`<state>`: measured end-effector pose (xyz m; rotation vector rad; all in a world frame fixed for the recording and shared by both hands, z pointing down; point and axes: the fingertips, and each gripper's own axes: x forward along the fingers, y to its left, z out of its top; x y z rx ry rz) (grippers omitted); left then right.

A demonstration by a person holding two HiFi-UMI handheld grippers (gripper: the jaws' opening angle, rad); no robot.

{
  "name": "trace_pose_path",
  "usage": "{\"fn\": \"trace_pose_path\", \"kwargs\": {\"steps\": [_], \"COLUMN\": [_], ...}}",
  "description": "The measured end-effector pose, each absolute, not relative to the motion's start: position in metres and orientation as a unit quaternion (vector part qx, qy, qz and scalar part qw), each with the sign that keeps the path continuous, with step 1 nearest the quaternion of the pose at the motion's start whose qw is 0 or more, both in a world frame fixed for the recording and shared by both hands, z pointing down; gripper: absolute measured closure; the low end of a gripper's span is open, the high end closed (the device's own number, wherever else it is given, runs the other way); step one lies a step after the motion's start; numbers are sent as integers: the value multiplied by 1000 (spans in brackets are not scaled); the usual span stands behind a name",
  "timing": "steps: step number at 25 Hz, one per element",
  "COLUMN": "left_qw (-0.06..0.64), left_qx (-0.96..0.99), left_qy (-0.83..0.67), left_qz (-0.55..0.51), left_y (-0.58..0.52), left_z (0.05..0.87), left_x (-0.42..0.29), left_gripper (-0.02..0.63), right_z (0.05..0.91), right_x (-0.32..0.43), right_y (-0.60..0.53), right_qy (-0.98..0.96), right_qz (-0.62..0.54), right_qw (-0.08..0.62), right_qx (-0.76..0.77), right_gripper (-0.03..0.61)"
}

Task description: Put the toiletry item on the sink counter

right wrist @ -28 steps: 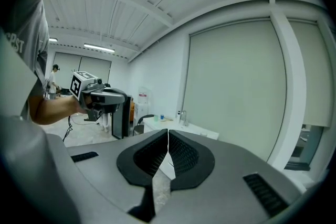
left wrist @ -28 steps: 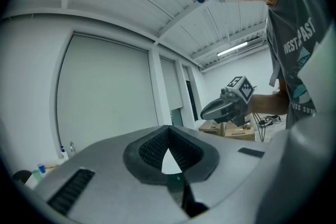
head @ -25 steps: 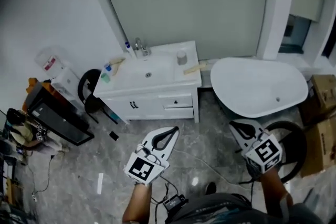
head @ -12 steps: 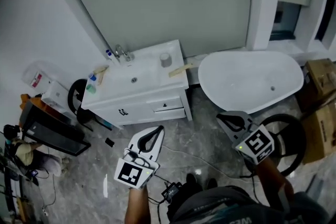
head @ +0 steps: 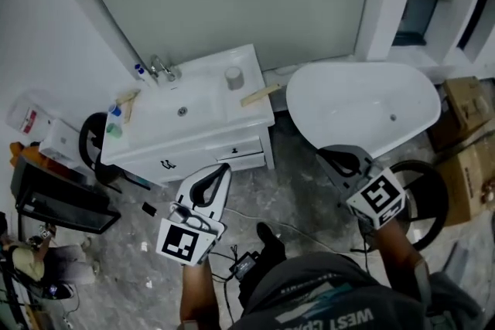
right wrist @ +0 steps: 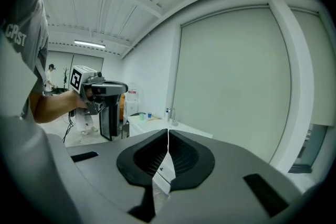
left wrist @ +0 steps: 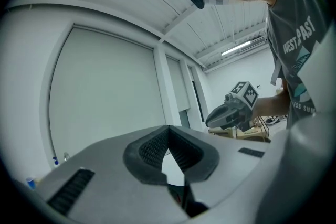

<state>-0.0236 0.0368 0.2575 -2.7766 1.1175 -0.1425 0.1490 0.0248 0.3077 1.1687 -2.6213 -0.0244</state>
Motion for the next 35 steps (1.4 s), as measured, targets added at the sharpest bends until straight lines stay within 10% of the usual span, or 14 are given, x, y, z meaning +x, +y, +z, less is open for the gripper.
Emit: {"fn": "trace_pose_path", "kwargs": {"steps": [35], "left_qw": [60], "left_qx": [-943], "left_qy": [322], "left_qz": [-58], "left_y": [-176], "left_z": [280], "left_x": [-93], "left_gripper": [612], "right_z": [321], "right_x": [85], "right_y": [-195], "right_qy": [-883], "right_qz": [11], "right_qw": [148], "right_qx": [446], "right_gripper": [546]}}
